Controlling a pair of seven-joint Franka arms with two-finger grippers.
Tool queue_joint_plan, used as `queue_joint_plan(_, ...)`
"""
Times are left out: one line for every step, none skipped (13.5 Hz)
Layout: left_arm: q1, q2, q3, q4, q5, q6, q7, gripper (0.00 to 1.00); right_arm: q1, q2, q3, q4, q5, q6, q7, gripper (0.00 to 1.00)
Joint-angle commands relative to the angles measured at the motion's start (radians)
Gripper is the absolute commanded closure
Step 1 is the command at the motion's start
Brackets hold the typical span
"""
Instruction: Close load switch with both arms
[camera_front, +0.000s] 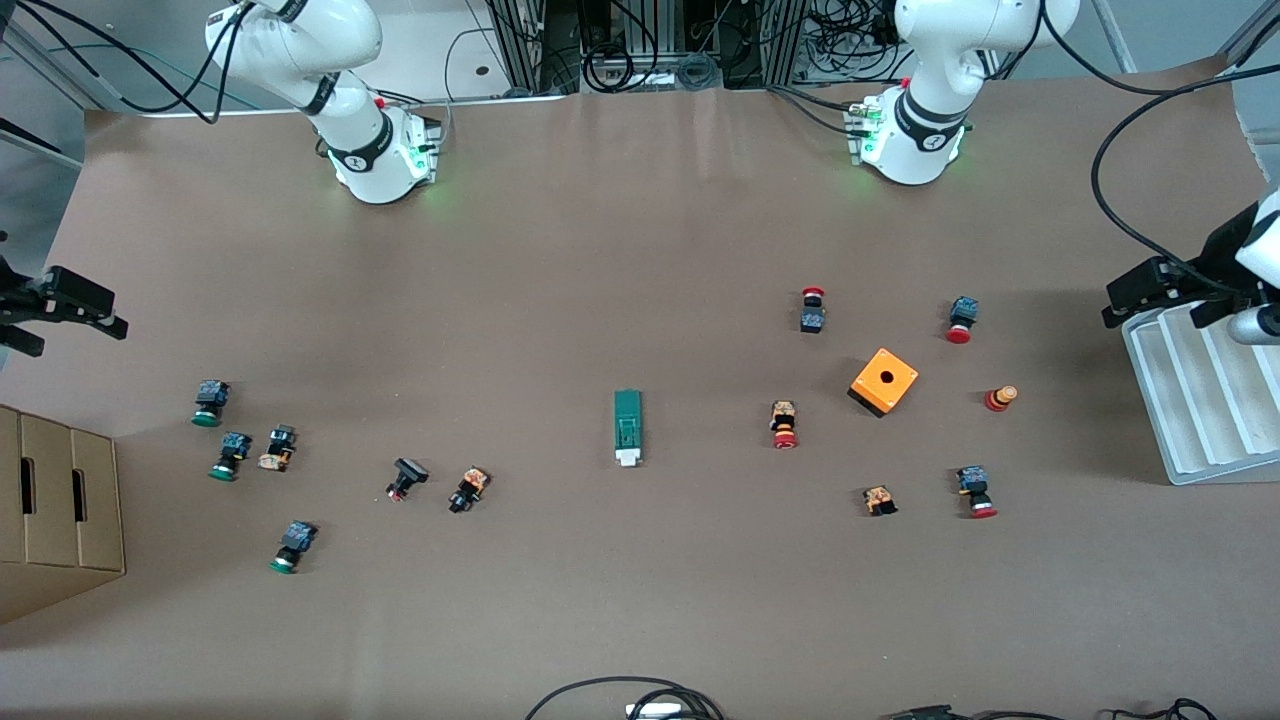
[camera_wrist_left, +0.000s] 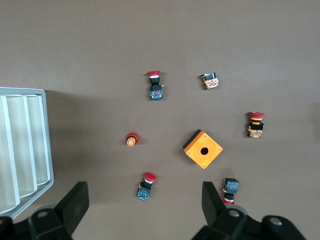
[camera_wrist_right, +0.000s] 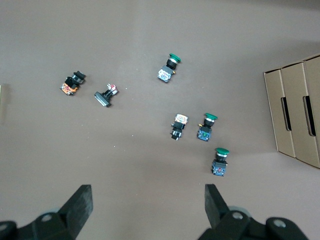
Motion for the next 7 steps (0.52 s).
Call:
queue_joint_plan(0.011,0.002,-0.019,0.004,0.003,0.011,0.005,0.00,0.003,0.012,-0.002,0.015,-0.014,0.006,-0.001,0.00)
queue_joint_plan(0.011,0.002,-0.023,0.004,0.003,0.011,0.007,0.00,0.003,0.012,-0.002,0.015,-0.015,0.006,-0.001,0.00)
queue_joint_plan(0.013,0.002,-0.025,0.004,0.001,0.011,0.005,0.00,0.003,0.012,-0.002,0.015,-0.014,0.006,-0.001,0.00)
queue_joint_plan(0.013,0.002,-0.028,0.004,-0.001,0.011,0.005,0.00,0.003,0.012,-0.002,0.015,-0.014,0.006,-0.001,0.00)
queue_joint_plan(0.013,0.002,-0.028,0.004,-0.001,0.011,0.005,0.00,0.003,0.012,-0.002,0.015,-0.014,0.006,-0.001,0.00)
queue_joint_plan(0.102,0.007,-0.063,0.002,-0.007,0.011,0.007,0.00,0.003,0.012,-0.002,0.015,-0.014,0.006,-0.001,0.00)
queue_joint_plan(0.144,0.007,-0.131,0.005,-0.007,0.011,0.005,0.00,0.003,0.010,-0.002,0.015,-0.014,0.006,-0.001,0.00)
